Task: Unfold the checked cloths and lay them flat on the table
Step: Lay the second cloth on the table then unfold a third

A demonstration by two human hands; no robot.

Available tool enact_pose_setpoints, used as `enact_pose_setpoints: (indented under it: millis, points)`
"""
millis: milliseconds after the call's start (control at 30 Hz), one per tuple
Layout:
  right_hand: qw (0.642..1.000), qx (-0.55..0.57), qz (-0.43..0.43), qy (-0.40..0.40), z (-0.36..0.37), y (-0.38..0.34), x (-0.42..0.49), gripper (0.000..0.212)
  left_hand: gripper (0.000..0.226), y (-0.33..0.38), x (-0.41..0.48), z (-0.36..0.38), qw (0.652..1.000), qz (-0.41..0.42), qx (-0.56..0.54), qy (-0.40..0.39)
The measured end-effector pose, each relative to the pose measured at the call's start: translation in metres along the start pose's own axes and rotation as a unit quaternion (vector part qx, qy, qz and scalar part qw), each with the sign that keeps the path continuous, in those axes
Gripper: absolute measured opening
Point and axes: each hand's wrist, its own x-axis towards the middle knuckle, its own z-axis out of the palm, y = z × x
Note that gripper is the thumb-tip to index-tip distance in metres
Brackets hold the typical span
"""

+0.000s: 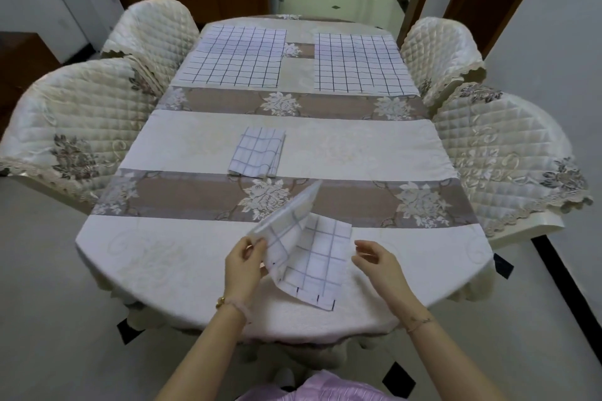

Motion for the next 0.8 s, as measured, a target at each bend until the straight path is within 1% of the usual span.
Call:
enact_pose_setpoints:
  millis: [100, 167, 233, 300, 400, 467, 600, 700, 800]
  points:
    - [0.997, -0.074, -0.026, -0.004, 0.009, -0.007, 0.019, 0.045, 0.013, -0.009, 0.001, -0.022, 0.993, -0.051, -0.087, 0.068]
    - [0.993, -0.107, -0.041, -0.009, 0.014, -0.016, 0.034, 0.049, 0.012, -0.014, 0.001, -0.033, 0.979, -0.095, -0.152, 0.099]
    - [0.990, -0.129, -0.052, -0.016, 0.019, -0.023, 0.046, 0.046, 0.015, -0.019, 0.002, -0.041, 0.961, -0.140, -0.218, 0.100]
    - [0.987, -0.148, -0.058, -0.011, 0.024, -0.027, 0.054, 0.037, 0.020, -0.022, 0.002, -0.046, 0.950, -0.163, -0.257, 0.076]
    - [0.982, -0.182, -0.051, -0.009, 0.029, -0.026, 0.058, 0.023, 0.019, -0.029, 0.000, -0.048, 0.947, -0.178, -0.260, 0.058]
    - [0.979, -0.196, -0.045, -0.010, 0.029, -0.025, 0.056, 0.018, 0.018, -0.032, -0.004, -0.045, 0.950, -0.182, -0.245, 0.061]
    - [0.985, -0.170, -0.031, -0.018, 0.023, -0.023, 0.050, 0.007, 0.017, -0.033, -0.011, -0.036, 0.966, -0.167, -0.191, 0.049]
    - [0.982, -0.183, -0.025, -0.036, 0.017, -0.018, 0.042, 0.006, 0.014, -0.032, -0.012, -0.035, 0.971, -0.161, -0.167, 0.060]
    - [0.979, -0.202, -0.019, -0.031, 0.013, -0.009, 0.035, 0.006, 0.013, -0.032, -0.011, -0.037, 0.970, -0.165, -0.163, 0.069]
